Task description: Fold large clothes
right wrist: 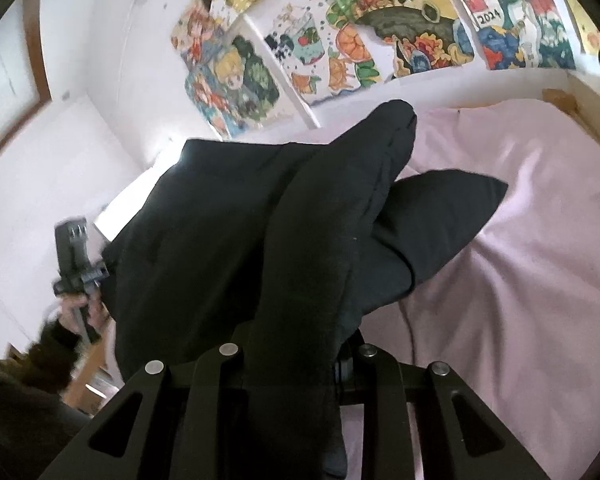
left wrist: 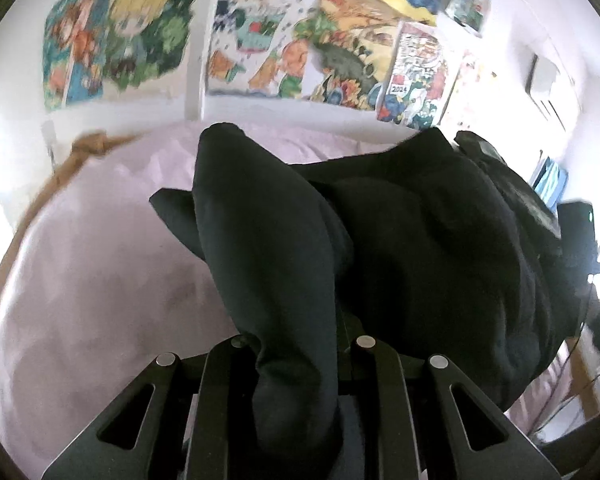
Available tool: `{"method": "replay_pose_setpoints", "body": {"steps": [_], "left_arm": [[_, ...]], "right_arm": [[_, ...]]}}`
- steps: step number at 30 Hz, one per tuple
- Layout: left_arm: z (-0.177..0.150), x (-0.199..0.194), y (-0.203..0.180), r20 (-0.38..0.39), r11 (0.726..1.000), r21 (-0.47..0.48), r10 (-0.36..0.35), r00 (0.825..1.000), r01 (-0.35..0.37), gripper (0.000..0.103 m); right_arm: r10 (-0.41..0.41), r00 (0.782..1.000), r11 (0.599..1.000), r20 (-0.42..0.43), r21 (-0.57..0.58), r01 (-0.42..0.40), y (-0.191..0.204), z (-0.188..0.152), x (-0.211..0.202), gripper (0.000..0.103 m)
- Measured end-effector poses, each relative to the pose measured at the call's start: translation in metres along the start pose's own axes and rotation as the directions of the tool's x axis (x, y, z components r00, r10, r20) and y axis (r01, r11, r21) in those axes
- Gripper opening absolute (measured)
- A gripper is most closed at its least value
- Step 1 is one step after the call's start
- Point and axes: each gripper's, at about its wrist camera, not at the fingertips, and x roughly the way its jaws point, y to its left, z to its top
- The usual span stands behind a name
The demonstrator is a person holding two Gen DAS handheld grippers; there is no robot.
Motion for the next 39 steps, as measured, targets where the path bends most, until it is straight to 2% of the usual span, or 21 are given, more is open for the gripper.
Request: {"method": "replay_pose_setpoints", "body": {"steps": [3,6,9,13,15,16,17,18,19,20,22,23,25,28,29,31,33,36,39], "left_arm": [[-0.010,0.015,0.017,-0.043,0.999,-0.049,-0.005,0.999,0.003,0.015],[-0.015,0.030,0.042,-0.091,0.993,-0.119,0.015,0.996,-0.025,0.018],[-0.013,0.039,0.058,-0.136,0.984,-0.161,0.047,0.990,-0.069,0.029],[-0.008,0.040,0.057,-0.188,0.982,-0.123,0.122,0.975,-0.146,0.041],[-0.007,0.038,0.052,-0.186,0.974,-0.109,0.177,0.966,-0.200,0.049],[-0.009,0.035,0.052,-0.181,0.967,-0.115,0.206,0.962,-0.229,0.055],[-0.010,0.032,0.052,-0.177,0.957,-0.128,0.234,0.956,-0.259,0.060],[-0.014,0.032,0.052,-0.175,0.951,-0.140,0.252,0.952,-0.277,0.062],[-0.017,0.026,0.051,-0.169,0.938,-0.160,0.281,0.945,-0.308,0.066],[-0.020,0.022,0.050,-0.161,0.928,-0.169,0.306,0.938,-0.332,0.077],[-0.029,0.007,0.043,-0.102,0.917,-0.179,0.342,0.934,-0.355,0.095],[-0.032,0.003,0.039,-0.073,0.915,-0.180,0.354,0.933,-0.361,0.100],[-0.037,-0.005,0.028,-0.029,0.909,-0.173,0.380,0.924,-0.380,0.100],[-0.048,-0.016,0.015,0.006,0.908,-0.163,0.393,0.919,-0.387,0.100],[-0.051,-0.017,0.012,0.021,0.908,-0.165,0.394,0.919,-0.386,0.101],[-0.060,-0.021,0.005,0.048,0.910,-0.167,0.393,0.918,-0.381,0.101],[-0.071,-0.025,-0.001,0.073,0.906,-0.157,0.407,0.910,-0.393,0.101],[-0.080,-0.028,-0.010,0.075,0.890,-0.173,0.438,0.896,-0.421,0.101],[-0.086,-0.034,-0.015,0.069,0.895,-0.220,0.411,0.909,-0.388,0.101]], "right_arm": [[-0.075,0.996,0.997,-0.047,0.025,0.076,-0.006,-0.009,0.015,0.023],[-0.155,0.981,0.987,-0.116,0.011,0.158,-0.017,-0.011,0.036,0.027],[-0.229,0.956,0.973,-0.184,-0.027,0.227,-0.022,-0.008,0.049,0.034],[-0.331,0.920,0.943,-0.211,-0.081,0.321,-0.019,-0.006,0.053,0.062],[-0.353,0.913,0.936,-0.205,-0.089,0.341,-0.021,-0.013,0.050,0.067],[-0.377,0.905,0.926,-0.200,-0.082,0.368,-0.022,-0.017,0.048,0.076],[-0.414,0.890,0.910,-0.192,-0.070,0.408,-0.023,-0.019,0.046,0.085],[-0.443,0.878,0.896,-0.181,-0.061,0.439,-0.025,-0.022,0.044,0.088],[-0.476,0.864,0.879,-0.164,-0.046,0.475,-0.026,-0.023,0.041,0.088],[-0.505,0.850,0.862,-0.147,-0.035,0.506,-0.024,-0.024,0.038,0.088],[-0.567,0.817,0.823,-0.098,-0.049,0.566,-0.015,-0.026,0.033,0.088],[-0.599,0.799,0.801,-0.060,-0.063,0.596,-0.007,-0.030,0.030,0.089],[-0.659,0.752,0.749,0.006,-0.096,0.656,0.006,-0.041,0.021,0.093],[-0.712,0.693,0.684,0.110,-0.111,0.721,0.024,-0.052,0.012,0.103],[-0.724,0.679,0.668,0.124,-0.119,0.735,0.029,-0.052,0.013,0.103],[-0.727,0.671,0.657,0.147,-0.137,0.742,0.042,-0.057,0.007,0.103],[-0.711,0.676,0.671,0.195,-0.100,0.735,0.053,-0.065,-0.002,0.103],[-0.693,0.687,0.698,0.222,-0.037,0.716,0.062,-0.074,-0.007,0.103],[-0.669,0.697,0.725,0.257,0.019,0.689,0.073,-0.092,-0.014,0.103]]}}
